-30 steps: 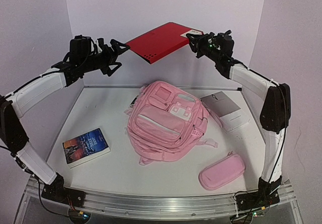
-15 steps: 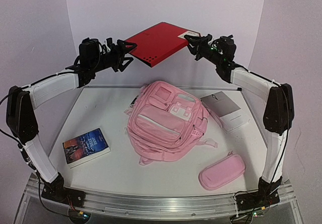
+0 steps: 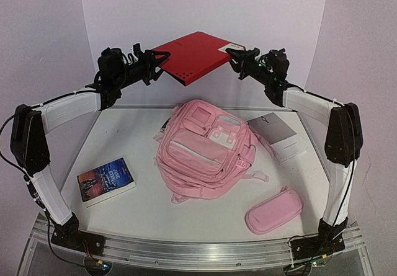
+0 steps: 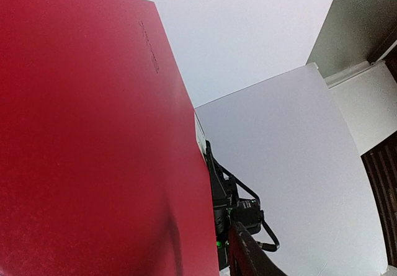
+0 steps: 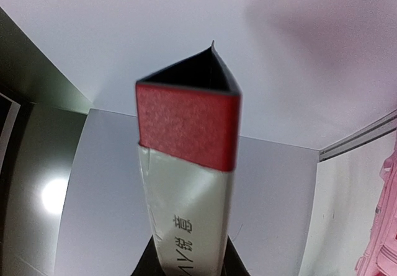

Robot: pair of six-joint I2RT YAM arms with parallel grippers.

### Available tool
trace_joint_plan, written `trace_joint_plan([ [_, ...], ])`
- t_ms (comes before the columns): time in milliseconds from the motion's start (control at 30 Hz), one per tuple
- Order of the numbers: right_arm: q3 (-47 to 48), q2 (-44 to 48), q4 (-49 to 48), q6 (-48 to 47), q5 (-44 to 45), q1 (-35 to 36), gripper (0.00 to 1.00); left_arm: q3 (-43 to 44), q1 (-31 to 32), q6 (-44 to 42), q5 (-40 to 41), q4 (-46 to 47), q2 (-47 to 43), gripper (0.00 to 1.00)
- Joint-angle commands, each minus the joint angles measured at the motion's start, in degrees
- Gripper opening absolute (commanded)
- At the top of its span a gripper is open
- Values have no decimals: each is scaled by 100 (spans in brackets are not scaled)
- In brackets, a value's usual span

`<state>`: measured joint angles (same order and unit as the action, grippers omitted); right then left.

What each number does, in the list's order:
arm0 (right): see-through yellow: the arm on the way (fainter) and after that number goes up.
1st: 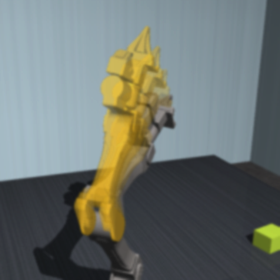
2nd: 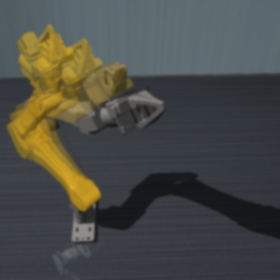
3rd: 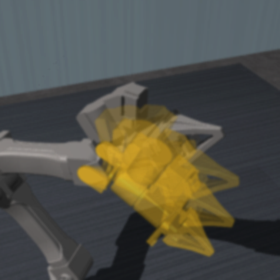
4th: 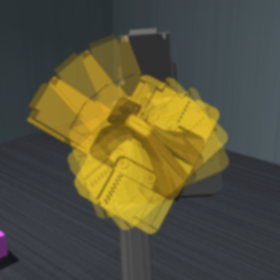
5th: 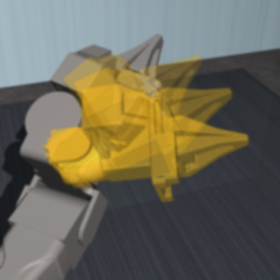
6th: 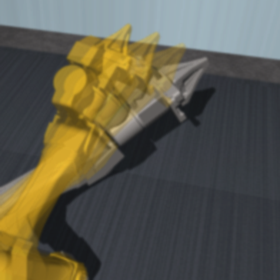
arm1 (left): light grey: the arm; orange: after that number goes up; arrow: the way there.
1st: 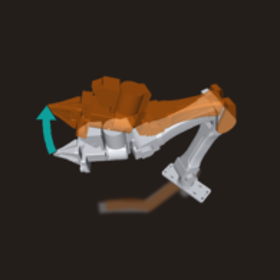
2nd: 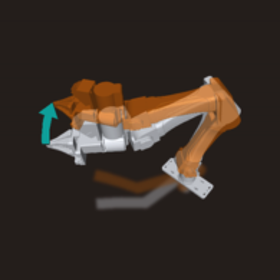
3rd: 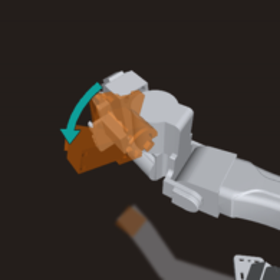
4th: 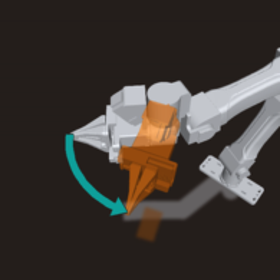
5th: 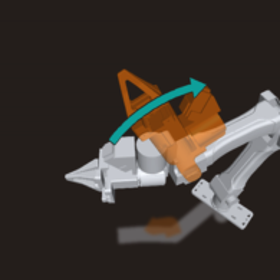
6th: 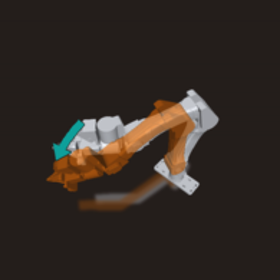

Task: Pack the student bag
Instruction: Pick up the files from the center of the board.

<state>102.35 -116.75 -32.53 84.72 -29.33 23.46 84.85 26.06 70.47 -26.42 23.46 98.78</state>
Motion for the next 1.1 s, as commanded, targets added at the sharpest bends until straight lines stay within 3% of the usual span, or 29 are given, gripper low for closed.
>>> trace_joint_plan([
  [0, 48, 435, -606, 62, 122, 206, 0, -32, 117, 137, 34, 672, 1, 41],
  [200, 86, 417, -379, 14, 454, 295, 0, -177, 192, 305, 187, 909, 56, 32],
  [433, -122, 428, -352, -248, 394, 365, 1, -504, 192, 205, 413, 701, -276, 1],
  [500, -251, 442, -351, -448, 319, 362, 19, -686, 189, 81, 533, 315, -556, 0],
  [600, -322, 403, -187, -1282, -29, 362, 70, -1077, 181, -65, 737, -154, -1080, 0],
  [667, -372, 467, 455, -2183, -179, 362, 82, -1422, 175, -100, 910, -450, -1500, 0],
  [800, -721, 743, 1673, -4539, -186, 412, 85, -1908, 164, -180, 1241, -1208, -2255, 0],
  [900, -1117, 951, 2487, -6318, -173, 585, 80, -2204, 163, -196, 1636, -1781, -2864, 0],
  [1067, -1720, 1166, 3515, -8299, -502, 921, 69, -2328, 165, -194, 2020, -2680, -3445, 0],
])
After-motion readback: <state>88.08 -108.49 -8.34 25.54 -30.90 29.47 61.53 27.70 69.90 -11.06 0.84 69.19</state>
